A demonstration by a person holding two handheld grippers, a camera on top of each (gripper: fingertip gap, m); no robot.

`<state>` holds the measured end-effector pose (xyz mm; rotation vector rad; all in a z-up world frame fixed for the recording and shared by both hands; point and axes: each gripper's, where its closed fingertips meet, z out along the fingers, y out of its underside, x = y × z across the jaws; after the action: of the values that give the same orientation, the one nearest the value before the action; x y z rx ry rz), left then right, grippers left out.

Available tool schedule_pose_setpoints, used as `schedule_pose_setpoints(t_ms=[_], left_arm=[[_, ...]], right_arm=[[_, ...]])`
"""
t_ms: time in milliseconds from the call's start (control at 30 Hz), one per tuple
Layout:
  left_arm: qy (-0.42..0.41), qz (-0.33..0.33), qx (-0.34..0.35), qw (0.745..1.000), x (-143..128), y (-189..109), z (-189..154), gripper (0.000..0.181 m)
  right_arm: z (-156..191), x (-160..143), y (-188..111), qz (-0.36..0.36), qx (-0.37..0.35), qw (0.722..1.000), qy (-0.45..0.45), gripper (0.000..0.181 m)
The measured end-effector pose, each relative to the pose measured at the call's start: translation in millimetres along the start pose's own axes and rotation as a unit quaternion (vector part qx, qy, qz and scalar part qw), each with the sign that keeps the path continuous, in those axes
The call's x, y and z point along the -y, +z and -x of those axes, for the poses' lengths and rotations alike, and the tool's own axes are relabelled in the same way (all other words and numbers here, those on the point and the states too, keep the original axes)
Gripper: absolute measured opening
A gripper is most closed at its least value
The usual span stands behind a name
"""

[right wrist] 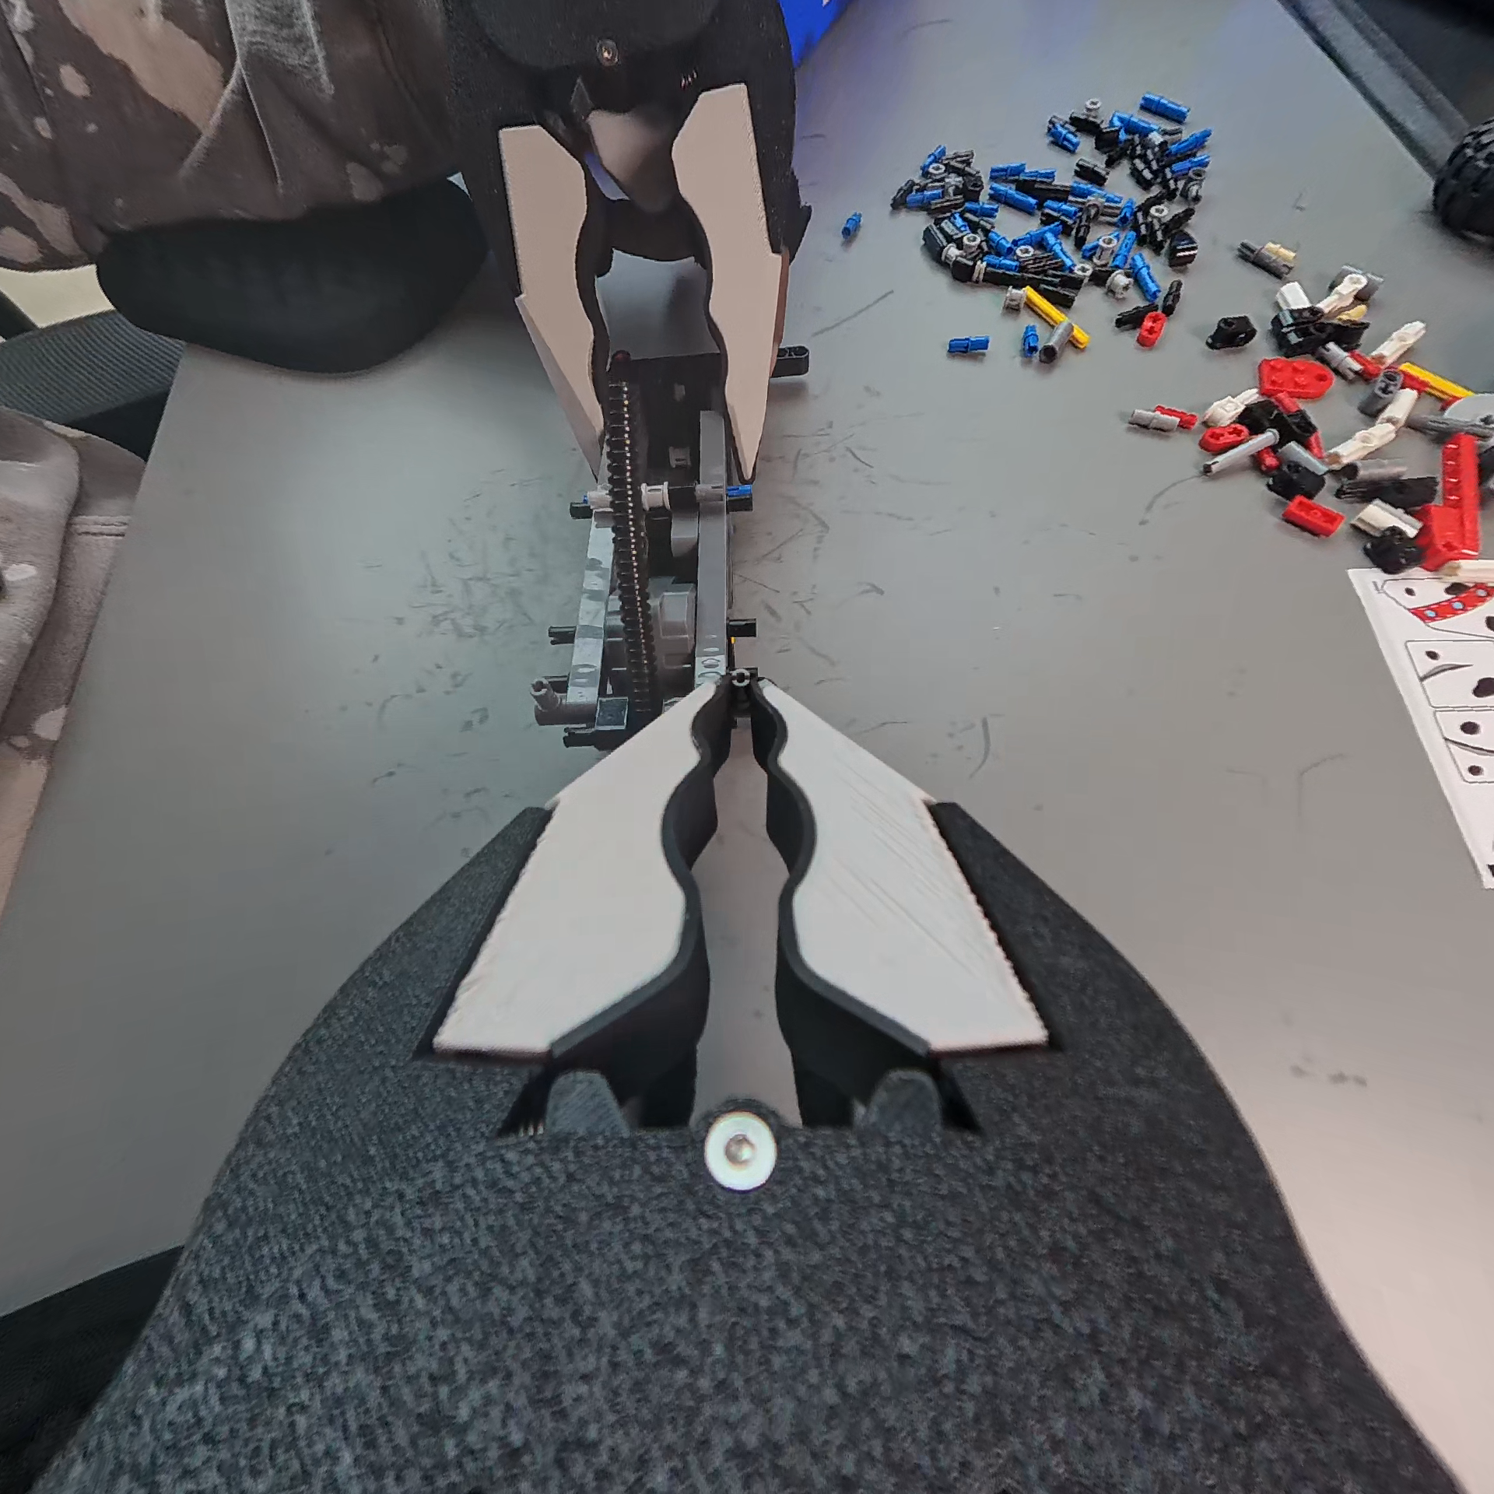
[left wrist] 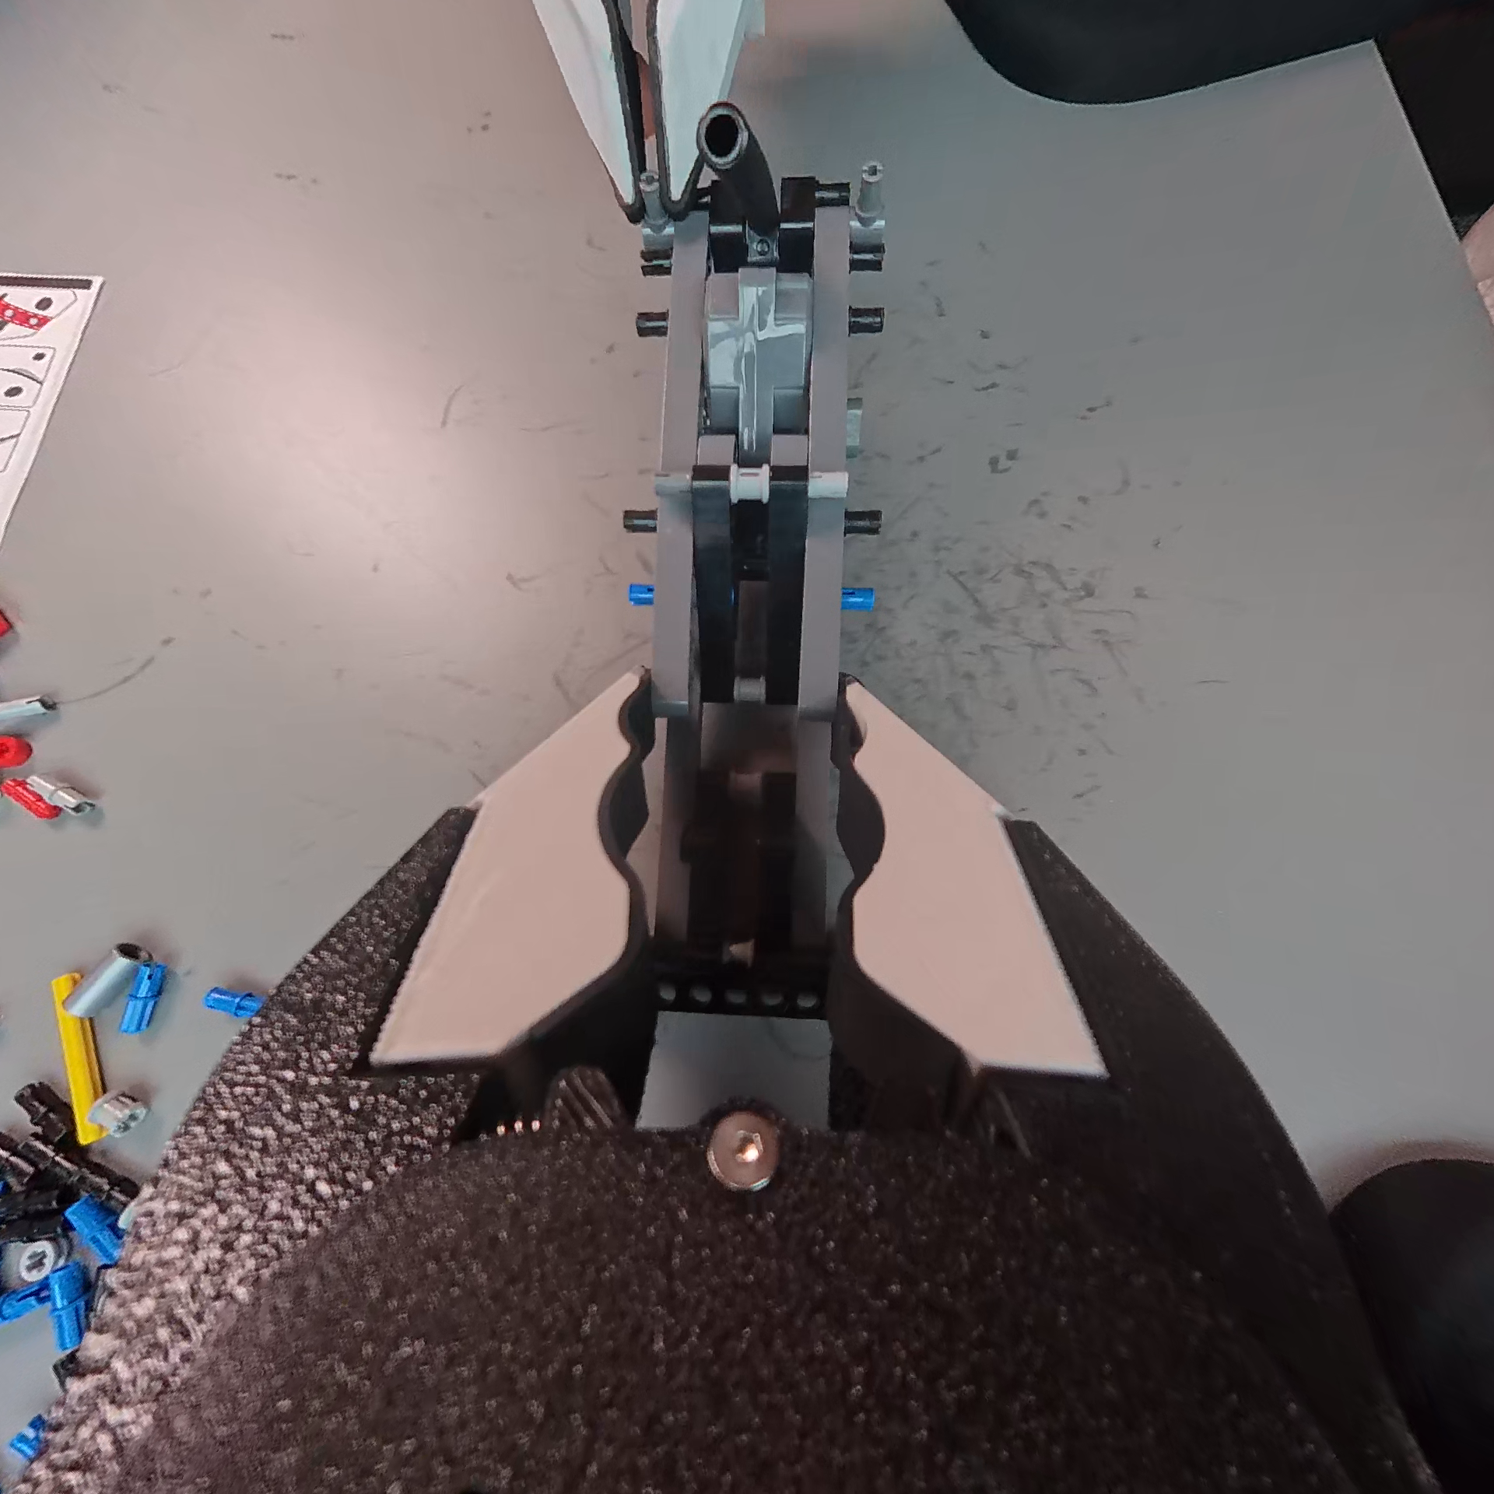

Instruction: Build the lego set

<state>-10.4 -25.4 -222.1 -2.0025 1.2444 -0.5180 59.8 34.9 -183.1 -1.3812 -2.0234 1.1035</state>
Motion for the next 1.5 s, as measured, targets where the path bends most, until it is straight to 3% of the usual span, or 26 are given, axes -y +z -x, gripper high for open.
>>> schedule_pose_setpoints(t_ms=[300, 633, 700, 833, 1100, 1300, 1500], left_arm=[[0.000, 0.003, 0.002, 1.000, -0.2, -0.1, 0.1, 0.045], [-0.006, -0.004, 0.004, 1.000, -0.2, 0.5, -0.3, 0.045], [-0.007, -0.004, 0.005, 1.000, -0.3, 0.4, -0.2, 0.045], [-0.009, -0.005, 0.006, 1.000, -0.5, 0.1, -0.2, 0.045], [-0.016, -0.012, 0.016, 1.000, 0.4, 0.9, 3.6, 0.047], [-0.017, -0.017, 0.036, 0.999, 4.0, 4.7, 13.4, 0.047], [-0.035, -0.022, 0.086, 0.995, 10.7, 9.5, 33.2, 0.050]], right_arm=[[-0.2, -0.6, 0.6, 0.033, 0.002, 0.999, 0.007, 0.003], [1.0, 0.4, -3.2, -0.020, 0.001, 1.000, 0.021, 0.004], [4.1, 3.0, -10.0, -0.039, 0.016, 0.999, 0.033, 0.017], [1.2, 4.7, -30.6, -0.076, 0.016, 0.996, 0.054, 0.022], [14.9, -15.9, -22.5, -0.027, 0.018, 0.999, 0.029, 0.043], [8.6, 4.1, -24.2, -0.103, 0.007, 0.995, 0.017, 0.041], [-18.6, 15.1, -30.1, -0.158, -0.067, 0.985, 0.019, 0.043]])
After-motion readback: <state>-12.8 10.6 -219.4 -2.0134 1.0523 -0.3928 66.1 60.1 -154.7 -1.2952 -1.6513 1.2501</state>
